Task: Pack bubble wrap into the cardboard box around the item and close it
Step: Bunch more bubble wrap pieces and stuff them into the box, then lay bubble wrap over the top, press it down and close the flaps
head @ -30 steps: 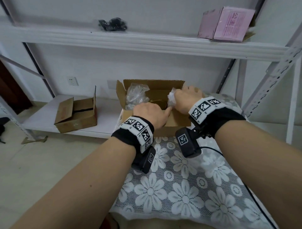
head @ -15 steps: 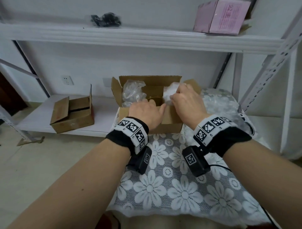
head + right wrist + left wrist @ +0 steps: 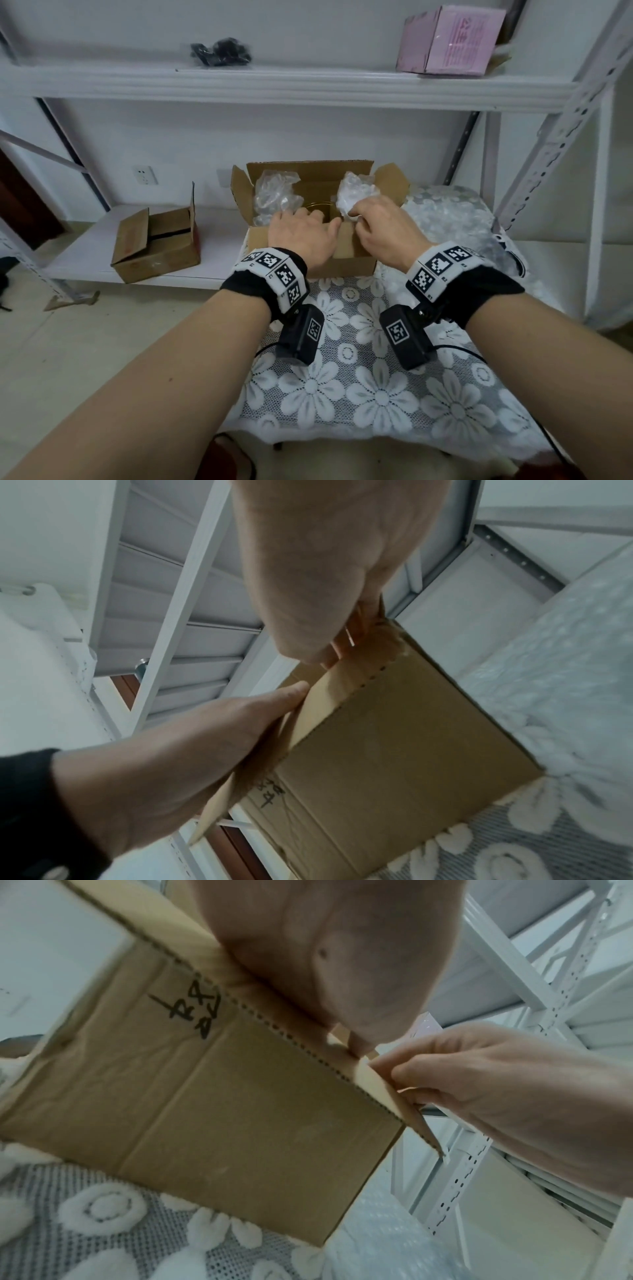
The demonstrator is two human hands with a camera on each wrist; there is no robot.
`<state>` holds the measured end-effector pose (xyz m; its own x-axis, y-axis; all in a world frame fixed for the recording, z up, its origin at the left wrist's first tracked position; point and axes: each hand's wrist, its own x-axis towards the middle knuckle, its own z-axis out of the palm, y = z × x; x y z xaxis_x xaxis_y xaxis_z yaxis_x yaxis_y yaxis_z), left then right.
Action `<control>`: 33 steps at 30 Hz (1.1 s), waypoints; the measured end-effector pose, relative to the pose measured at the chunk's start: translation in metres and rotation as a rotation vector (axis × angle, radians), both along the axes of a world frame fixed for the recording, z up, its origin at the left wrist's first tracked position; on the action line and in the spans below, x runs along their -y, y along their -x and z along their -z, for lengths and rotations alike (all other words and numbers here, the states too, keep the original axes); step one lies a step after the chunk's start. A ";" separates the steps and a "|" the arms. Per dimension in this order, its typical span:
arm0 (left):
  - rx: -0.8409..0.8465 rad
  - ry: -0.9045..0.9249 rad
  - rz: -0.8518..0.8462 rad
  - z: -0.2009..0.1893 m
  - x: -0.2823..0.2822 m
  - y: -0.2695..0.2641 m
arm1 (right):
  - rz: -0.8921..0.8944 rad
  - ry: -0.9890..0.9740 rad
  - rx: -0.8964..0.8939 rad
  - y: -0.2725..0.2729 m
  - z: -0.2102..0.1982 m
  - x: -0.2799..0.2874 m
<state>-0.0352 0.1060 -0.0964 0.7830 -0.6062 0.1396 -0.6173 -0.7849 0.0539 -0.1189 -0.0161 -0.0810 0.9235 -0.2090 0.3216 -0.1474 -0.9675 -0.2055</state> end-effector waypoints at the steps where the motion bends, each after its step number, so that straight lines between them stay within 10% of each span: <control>1: 0.001 0.049 -0.008 0.001 0.000 0.002 | -0.013 -0.001 0.058 0.006 0.001 0.001; 7: -0.044 0.649 0.077 -0.005 -0.001 0.030 | 0.046 0.002 0.223 0.042 0.006 0.012; 14: -0.168 0.911 0.173 -0.009 0.017 0.083 | 0.198 -0.116 -0.135 0.093 0.036 0.030; 21: -0.532 0.560 0.198 0.015 0.028 0.106 | 0.352 -0.175 -0.521 0.124 0.073 0.038; 33: -0.787 0.183 0.270 0.054 0.039 0.140 | 0.425 0.016 -0.384 0.157 0.088 0.069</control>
